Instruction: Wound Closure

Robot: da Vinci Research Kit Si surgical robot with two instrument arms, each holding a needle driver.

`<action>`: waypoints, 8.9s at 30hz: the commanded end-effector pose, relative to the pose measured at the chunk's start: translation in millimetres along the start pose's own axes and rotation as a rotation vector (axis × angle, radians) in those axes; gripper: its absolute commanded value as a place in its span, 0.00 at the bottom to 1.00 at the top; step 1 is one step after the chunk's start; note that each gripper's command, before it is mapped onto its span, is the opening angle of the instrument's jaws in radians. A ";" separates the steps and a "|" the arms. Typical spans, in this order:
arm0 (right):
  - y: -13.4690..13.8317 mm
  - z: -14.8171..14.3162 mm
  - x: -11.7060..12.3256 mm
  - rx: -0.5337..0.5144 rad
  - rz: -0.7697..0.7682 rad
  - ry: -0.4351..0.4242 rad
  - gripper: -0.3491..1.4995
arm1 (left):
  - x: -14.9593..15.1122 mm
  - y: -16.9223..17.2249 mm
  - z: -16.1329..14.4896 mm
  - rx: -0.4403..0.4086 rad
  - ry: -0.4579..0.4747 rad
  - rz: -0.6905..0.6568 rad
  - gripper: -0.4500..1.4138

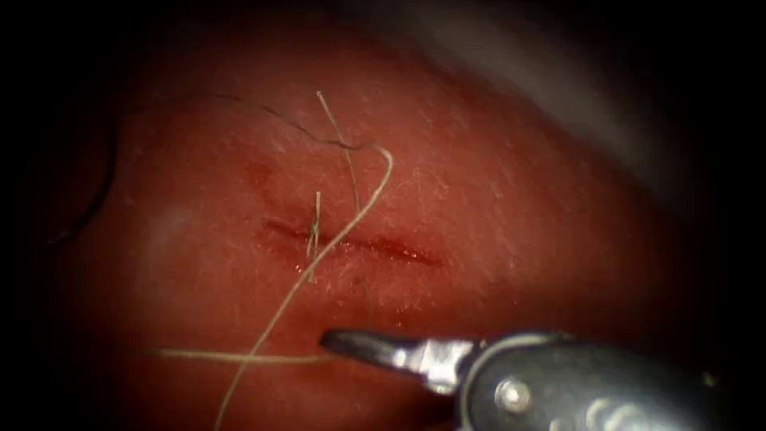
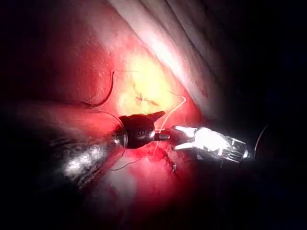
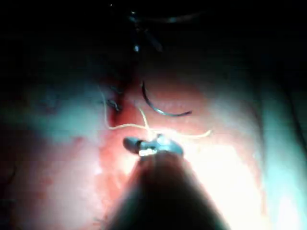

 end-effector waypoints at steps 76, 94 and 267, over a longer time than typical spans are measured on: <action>1.5 -3.5 -3.6 -0.113 -0.018 -0.017 0.70 | -4.7 1.7 14.0 0.184 -0.800 0.195 0.05; -0.1 1.2 1.3 -0.138 -0.131 0.019 0.57 | -2.3 0.7 16.5 0.211 -0.661 0.228 0.05; 6.3 -8.5 -10.3 -0.137 -0.317 -0.195 0.00 | -10.1 -4.2 16.1 0.062 -0.509 0.138 0.33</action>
